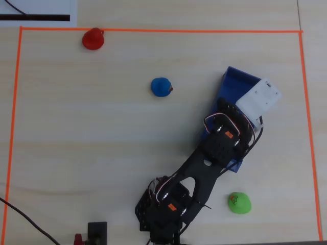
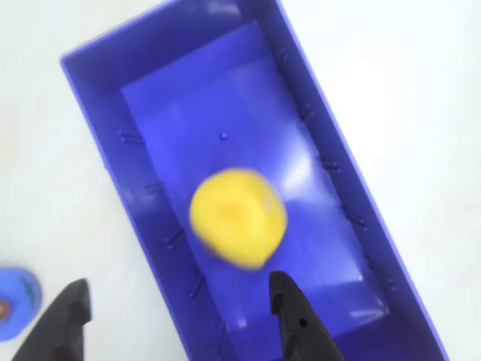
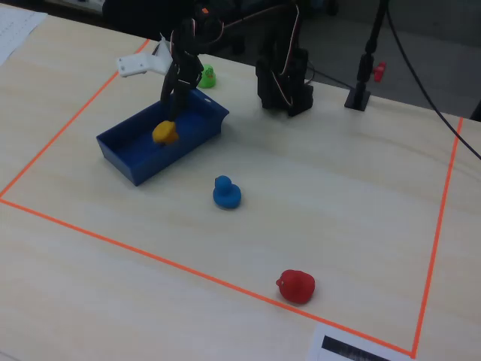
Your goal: Grasp yellow duck and put it into box.
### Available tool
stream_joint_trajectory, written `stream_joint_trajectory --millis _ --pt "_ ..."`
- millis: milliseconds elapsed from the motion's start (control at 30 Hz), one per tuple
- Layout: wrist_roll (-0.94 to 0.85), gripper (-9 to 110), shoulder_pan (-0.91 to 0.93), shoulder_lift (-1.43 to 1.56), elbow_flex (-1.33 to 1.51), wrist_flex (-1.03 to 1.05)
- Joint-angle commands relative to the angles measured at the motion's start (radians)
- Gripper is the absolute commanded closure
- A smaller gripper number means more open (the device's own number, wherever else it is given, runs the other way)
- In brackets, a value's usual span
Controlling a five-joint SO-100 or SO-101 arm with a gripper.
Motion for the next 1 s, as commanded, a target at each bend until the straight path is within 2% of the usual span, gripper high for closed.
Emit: stream_joint_trajectory --millis 0,133,433,733,967 --pt "0.009 68 0.0 0.006 -0.003 -0.025" --pt "0.072 70 -0.051 0.054 -0.003 -0.028" --pt "0.273 101 -0.397 0.374 0.021 0.244" --pt "0.304 101 -0.692 0.77 0.408 0.314" --pt "0.285 101 -0.752 1.012 0.733 0.302"
